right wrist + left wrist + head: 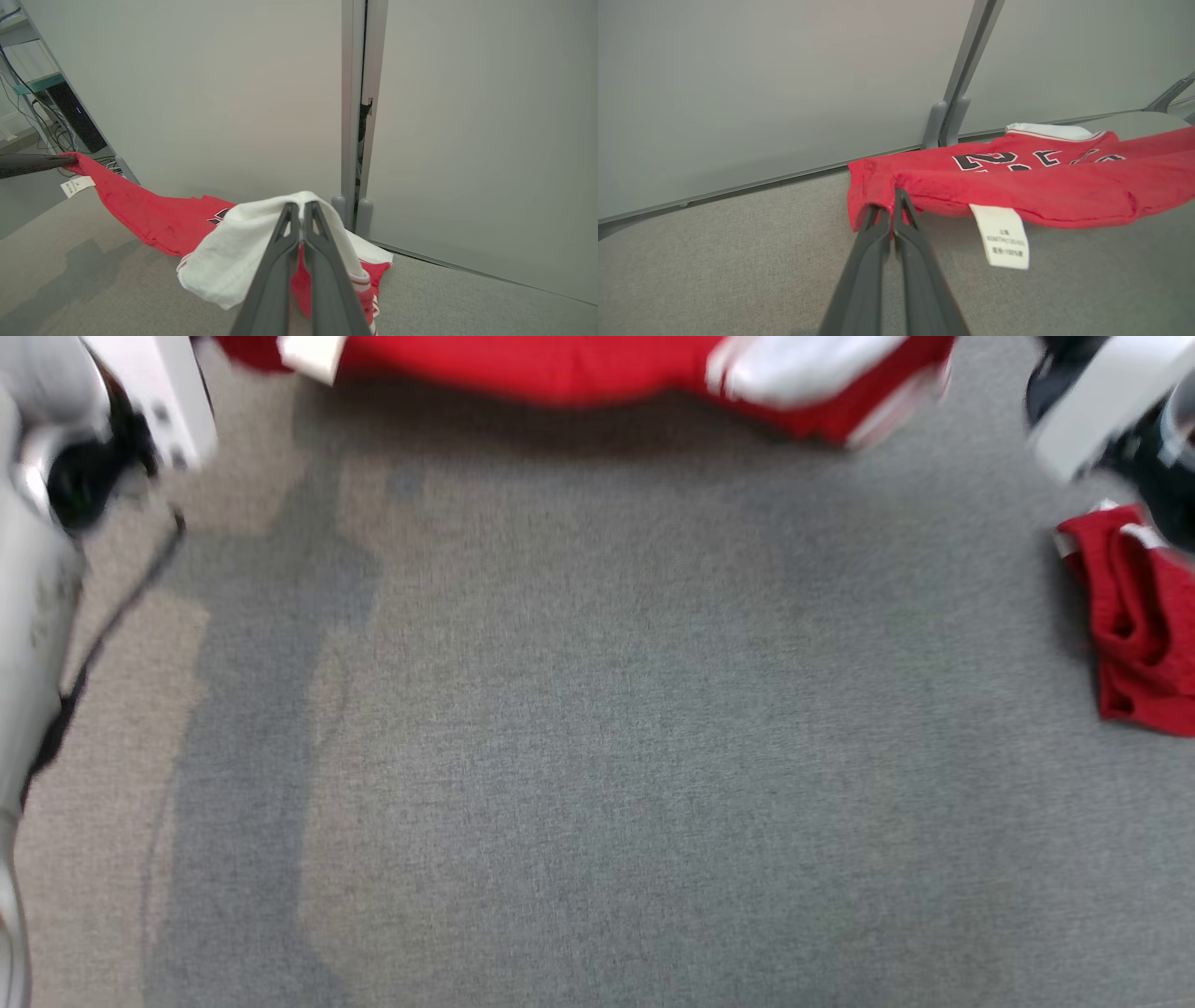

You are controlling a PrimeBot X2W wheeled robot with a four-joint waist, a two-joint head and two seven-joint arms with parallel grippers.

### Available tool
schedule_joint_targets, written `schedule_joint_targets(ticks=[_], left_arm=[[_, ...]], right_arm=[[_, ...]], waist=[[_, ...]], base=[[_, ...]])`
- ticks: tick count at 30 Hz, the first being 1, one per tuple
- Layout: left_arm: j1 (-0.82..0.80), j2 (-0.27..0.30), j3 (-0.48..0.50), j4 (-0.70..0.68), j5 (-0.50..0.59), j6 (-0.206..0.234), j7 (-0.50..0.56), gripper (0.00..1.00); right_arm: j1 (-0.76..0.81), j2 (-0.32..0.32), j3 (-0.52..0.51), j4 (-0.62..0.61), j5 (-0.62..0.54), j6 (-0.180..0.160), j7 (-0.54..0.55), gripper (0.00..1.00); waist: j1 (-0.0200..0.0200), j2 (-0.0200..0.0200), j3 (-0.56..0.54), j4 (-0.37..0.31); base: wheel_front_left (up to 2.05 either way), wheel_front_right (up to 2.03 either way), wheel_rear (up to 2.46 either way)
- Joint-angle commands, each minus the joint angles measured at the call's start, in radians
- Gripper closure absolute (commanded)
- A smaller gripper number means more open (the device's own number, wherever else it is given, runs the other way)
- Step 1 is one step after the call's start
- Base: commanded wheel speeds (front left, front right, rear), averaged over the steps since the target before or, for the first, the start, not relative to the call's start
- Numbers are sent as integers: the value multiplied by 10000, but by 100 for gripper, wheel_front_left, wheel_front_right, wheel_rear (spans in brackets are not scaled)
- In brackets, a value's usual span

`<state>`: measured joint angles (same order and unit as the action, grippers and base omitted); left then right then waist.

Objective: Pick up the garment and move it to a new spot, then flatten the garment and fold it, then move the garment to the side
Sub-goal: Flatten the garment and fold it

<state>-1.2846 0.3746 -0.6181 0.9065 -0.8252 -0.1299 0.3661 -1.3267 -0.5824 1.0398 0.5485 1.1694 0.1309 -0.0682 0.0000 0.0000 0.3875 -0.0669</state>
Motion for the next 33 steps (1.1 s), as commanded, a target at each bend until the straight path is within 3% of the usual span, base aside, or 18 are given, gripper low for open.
schedule_joint_targets(ticks=[1,7,16,24,28,33], left_arm=[[577,260,-219,-302,-301,-3,220,100],[2760,1376,-972,-1780,-1409,-3,1320,100],[5476,3207,-1919,-4668,-2851,1,4107,100],[7198,4598,-2151,-7847,-3946,1109,5751,100],[7895,5308,-2211,-9138,-4263,1715,6191,100],[8353,5874,-2166,-10089,-4577,2196,6458,100]], right_arm=[[481,-181,223,-182,206,0,144,100],[2213,-668,911,-1219,1283,0,704,100],[4456,-2252,1441,-3218,2840,1,2378,100],[6101,-4313,1811,-5260,3582,0,3655,100],[6710,-5567,1982,-6247,3448,0,4221,100],[7242,-6537,2044,-7090,3624,0,4450,100]], waist=[[0,0,-705,-96],[0,0,-1893,-161],[0,0,-3099,62],[0,0,-3414,194],[0,0,-3470,198],[0,0,-3472,177]], base=[[0,0,0],[0,0,0],[0,0,0],[0,0,0],[0,0,0],[0,0,0]])
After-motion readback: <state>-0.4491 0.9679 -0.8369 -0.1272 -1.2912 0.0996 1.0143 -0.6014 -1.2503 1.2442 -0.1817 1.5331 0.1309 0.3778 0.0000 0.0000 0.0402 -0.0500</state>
